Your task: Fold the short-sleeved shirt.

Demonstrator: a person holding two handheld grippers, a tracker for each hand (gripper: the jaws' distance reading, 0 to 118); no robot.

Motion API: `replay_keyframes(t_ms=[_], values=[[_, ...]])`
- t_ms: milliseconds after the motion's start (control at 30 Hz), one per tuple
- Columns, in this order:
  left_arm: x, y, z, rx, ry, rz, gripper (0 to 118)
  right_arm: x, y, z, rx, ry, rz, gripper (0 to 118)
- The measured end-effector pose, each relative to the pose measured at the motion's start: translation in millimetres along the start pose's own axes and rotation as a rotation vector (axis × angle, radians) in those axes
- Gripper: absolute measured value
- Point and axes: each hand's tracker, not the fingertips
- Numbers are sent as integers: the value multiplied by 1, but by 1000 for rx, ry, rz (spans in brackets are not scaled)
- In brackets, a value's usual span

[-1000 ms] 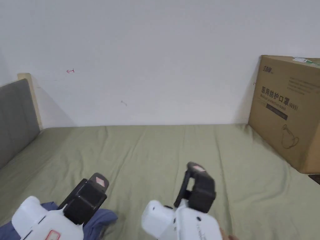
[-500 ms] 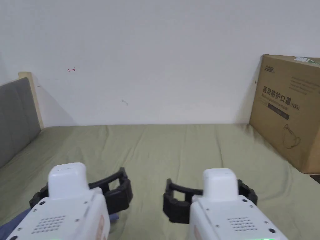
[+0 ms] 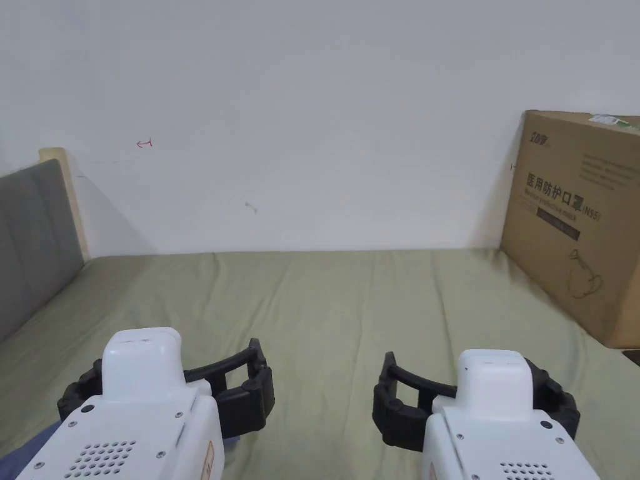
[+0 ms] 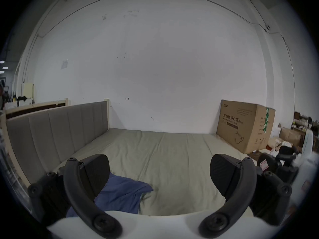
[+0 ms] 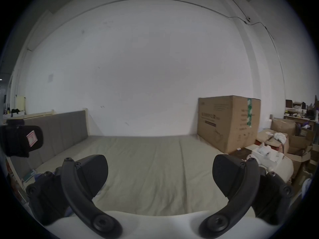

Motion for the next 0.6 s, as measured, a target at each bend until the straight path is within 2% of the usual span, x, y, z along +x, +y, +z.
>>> replay_keyframes(t_ms=[33, 100, 133, 167, 200, 233, 267, 300, 333, 367, 400, 467, 600], values=[[1, -1, 2, 8, -3, -30, 116, 1, 3, 0, -32, -16, -20, 118], [5, 0, 4, -17, 29, -107, 115, 8, 2, 3, -4, 20, -87, 118], [6, 1, 6, -35, 35, -123, 109, 10, 4, 2, -4, 18, -84, 117], [6, 1, 7, -25, 12, -124, 97, 10, 5, 3, -5, 11, -72, 115], [8, -1, 8, -17, -16, -143, 76, 9, 5, 3, 3, 11, -46, 108], [10, 0, 7, -25, -6, -163, 46, 8, 5, 2, 1, 4, -6, 87], [13, -2, 5, -31, 14, -186, 33, 8, 3, -1, -2, -11, 29, 58], [15, -4, 4, -27, 28, -202, 29, 7, 2, -3, -1, -36, 38, 32], [16, -6, 3, -27, 28, -202, 23, 7, 1, -4, -6, -63, 31, 23], [13, -7, 5, -26, 18, -184, 7, 10, 0, -4, -10, -46, 14, 23], [12, -8, 4, -22, 10, -157, 0, 13, 0, -6, -20, -22, -3, 19], [11, -7, 3, -14, 25, -130, 0, 13, 0, -7, -23, -51, -10, 5], [10, -7, 0, -19, 9, -145, 0, 19, -2, -12, -21, -50, 6, 1]])
